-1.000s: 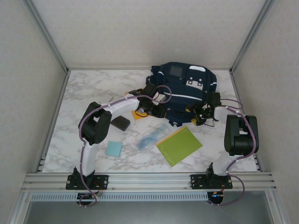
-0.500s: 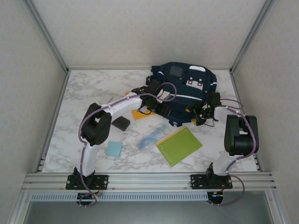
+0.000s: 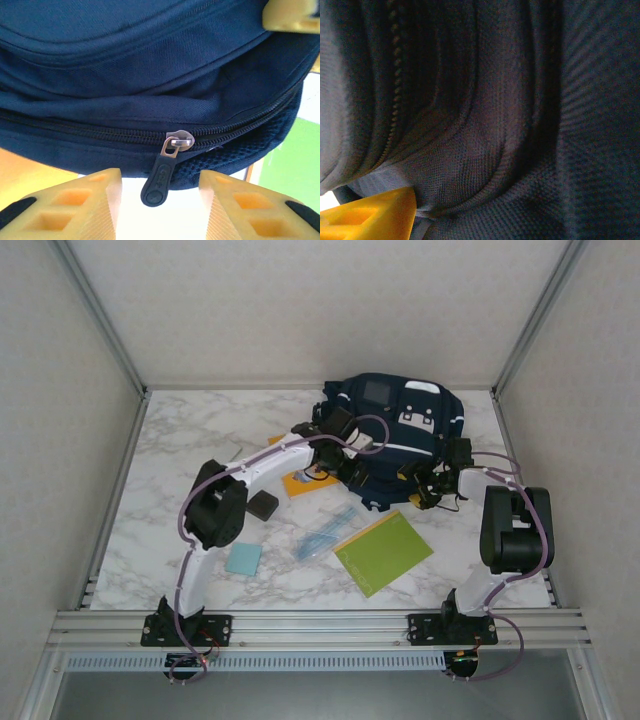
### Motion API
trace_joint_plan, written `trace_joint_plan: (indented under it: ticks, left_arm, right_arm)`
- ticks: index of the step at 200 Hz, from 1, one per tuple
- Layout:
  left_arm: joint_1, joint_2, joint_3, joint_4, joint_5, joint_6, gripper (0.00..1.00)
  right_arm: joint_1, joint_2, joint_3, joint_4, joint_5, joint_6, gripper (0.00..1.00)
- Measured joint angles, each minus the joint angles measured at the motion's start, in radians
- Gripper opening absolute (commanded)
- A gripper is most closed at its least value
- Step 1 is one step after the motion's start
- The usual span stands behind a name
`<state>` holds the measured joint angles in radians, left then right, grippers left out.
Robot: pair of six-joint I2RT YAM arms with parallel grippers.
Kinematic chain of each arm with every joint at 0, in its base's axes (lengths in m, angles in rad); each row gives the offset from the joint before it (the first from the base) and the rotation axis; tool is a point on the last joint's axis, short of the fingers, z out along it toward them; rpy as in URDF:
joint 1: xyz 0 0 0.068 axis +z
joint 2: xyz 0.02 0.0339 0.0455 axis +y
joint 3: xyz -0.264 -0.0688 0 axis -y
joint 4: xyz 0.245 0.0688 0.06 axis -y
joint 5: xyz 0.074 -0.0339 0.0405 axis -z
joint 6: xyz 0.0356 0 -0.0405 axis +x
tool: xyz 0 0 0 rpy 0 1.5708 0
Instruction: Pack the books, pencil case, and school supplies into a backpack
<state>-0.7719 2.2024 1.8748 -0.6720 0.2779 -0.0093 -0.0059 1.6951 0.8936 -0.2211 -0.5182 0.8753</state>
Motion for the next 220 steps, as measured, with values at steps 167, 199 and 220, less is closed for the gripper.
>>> trace_joint_plan:
  ticks: [167, 199, 220]
  left_arm:
    - [-0.002, 0.037, 0.046, -0.062, -0.04, 0.038, 0.1]
    - [0.021, 0.028, 0.026, -0.061, 0.002, 0.043, 0.04]
    - [0.031, 0.022, 0.019, -0.049, 0.032, 0.058, 0.0]
  right_arm:
    - [-0.001, -0.013, 0.004, -0.014, 0.008, -0.053, 0.0]
    - [-0.002, -0.016, 0.016, -0.039, 0.017, -0.081, 0.0]
    - [-0.002, -0.027, 0.026, -0.063, 0.024, -0.103, 0.0]
